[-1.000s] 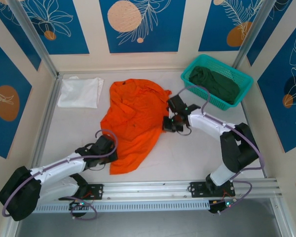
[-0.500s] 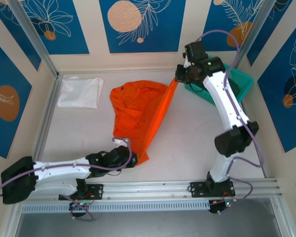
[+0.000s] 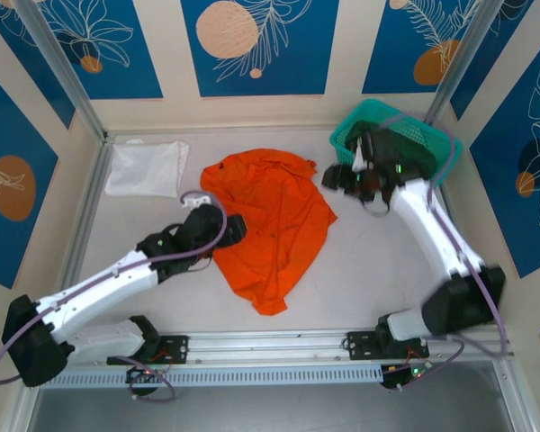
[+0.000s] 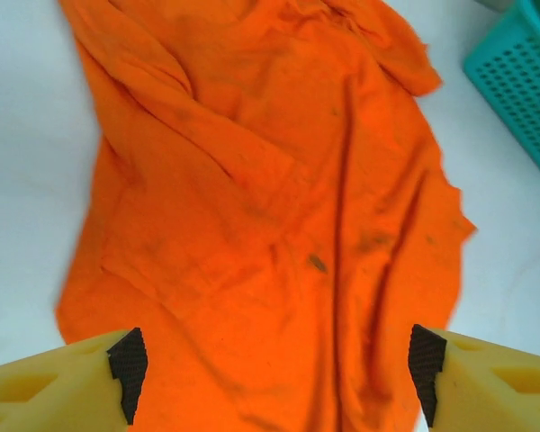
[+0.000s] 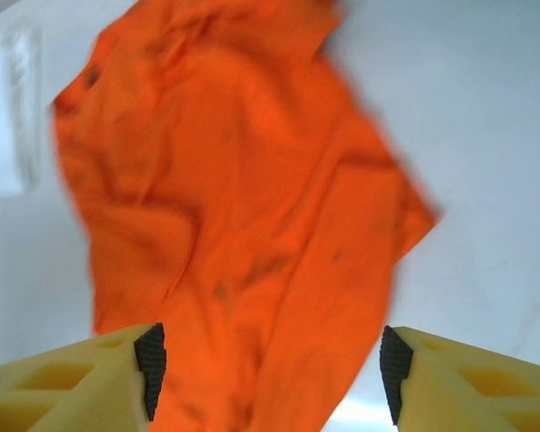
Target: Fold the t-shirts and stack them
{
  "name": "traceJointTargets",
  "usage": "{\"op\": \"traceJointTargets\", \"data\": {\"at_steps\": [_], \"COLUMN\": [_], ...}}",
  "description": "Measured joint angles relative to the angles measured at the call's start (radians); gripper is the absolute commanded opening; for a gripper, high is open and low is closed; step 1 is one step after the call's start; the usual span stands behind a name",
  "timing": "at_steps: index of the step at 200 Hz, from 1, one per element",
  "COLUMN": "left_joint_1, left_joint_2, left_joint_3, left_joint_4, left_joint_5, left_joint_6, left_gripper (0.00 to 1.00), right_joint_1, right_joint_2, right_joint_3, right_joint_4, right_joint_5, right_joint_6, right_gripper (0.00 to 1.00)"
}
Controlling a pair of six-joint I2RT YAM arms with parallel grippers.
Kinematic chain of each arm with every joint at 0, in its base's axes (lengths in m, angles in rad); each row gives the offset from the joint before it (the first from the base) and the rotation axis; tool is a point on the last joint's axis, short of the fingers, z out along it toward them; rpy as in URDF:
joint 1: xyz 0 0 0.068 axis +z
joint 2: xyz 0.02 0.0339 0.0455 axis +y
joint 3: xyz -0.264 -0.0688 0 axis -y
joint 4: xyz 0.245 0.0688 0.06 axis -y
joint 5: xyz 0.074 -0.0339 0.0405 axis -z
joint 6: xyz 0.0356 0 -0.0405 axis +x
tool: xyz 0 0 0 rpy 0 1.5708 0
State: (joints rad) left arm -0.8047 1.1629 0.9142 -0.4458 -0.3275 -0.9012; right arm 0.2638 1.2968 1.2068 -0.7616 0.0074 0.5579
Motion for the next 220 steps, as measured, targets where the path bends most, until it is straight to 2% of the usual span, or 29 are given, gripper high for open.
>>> {"op": "traceJointTargets", "data": {"at_steps": [17, 41, 67, 93, 136, 220], "left_joint_1": [0.017, 0.019, 0.028, 0.038, 0.042, 0.043], "left_joint_2": [0.148, 0.435, 0.729, 0.918, 1.014, 1.123], "left_joint_3": [0.108, 0.293, 0.51, 0.684, 0.843, 0.965], "left_joint_4": [-0.034, -0.09, -0.154, -0.226, -0.324, -0.393], "left_joint_5": [0.017, 0.041, 0.053, 0.065, 0.003, -0.041], "left_joint_6": [0.061, 0.147, 0.214, 0.243, 0.25, 0.197], "left_gripper": [0.78, 0.78, 0.76, 0.72, 0.68, 0.55], "right_joint_1": [0.048, 0.164, 0.308, 0.398, 0.449, 0.451], "right_joint_2": [-0.136, -0.152, -0.151, -0.167, -0.168, -0.168], "right_joint_3": [-0.27, -0.537, -0.658, -0.701, -0.71, -0.711], "right_joint_4": [0.089, 0.18, 0.199, 0.268, 0.32, 0.341], "right_joint_5": [-0.083, -0.154, -0.19, -0.195, -0.194, -0.188], "right_joint_6": [0.048, 0.119, 0.188, 0.249, 0.285, 0.283], "right_gripper": [0.62, 0.58, 0.6, 0.61, 0.62, 0.61]}}
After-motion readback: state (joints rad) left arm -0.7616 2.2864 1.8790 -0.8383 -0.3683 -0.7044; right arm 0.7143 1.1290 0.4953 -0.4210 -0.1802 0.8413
